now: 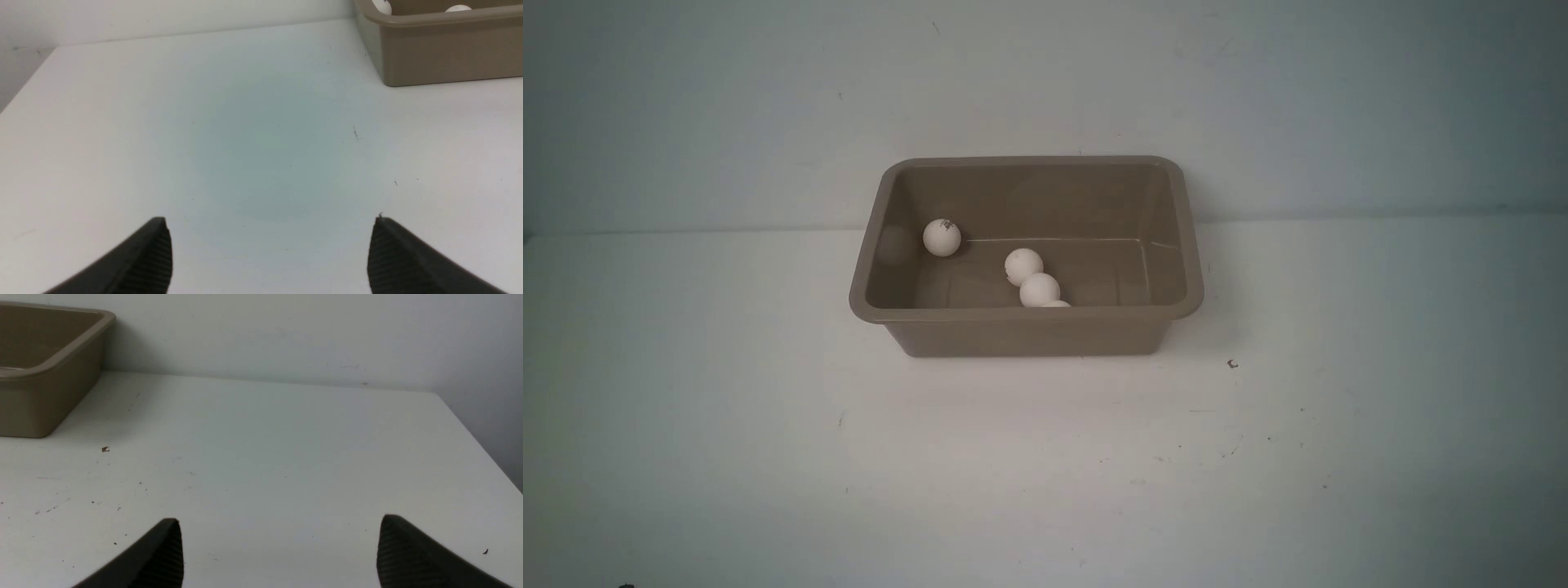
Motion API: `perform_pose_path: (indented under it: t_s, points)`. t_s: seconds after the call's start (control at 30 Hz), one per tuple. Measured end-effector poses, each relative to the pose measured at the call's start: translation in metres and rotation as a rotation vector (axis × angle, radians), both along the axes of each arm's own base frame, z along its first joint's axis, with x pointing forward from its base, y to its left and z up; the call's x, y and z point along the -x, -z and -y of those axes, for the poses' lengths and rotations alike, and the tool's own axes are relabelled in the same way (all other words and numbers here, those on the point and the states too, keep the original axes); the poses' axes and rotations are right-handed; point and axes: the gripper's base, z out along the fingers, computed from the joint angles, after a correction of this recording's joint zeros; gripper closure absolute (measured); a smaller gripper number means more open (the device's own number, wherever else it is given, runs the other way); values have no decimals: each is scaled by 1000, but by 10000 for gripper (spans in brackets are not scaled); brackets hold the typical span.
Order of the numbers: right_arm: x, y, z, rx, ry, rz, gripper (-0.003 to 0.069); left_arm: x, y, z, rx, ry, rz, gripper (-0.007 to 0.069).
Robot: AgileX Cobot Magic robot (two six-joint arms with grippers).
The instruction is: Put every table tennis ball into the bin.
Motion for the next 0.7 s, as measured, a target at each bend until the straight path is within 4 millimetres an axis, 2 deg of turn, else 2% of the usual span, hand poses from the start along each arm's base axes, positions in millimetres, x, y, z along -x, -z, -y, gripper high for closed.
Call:
perform_pose_path:
  t_s: [0.7]
  points:
    - [0,0,0,-22,4,1,81,0,0,0,0,0,0,41]
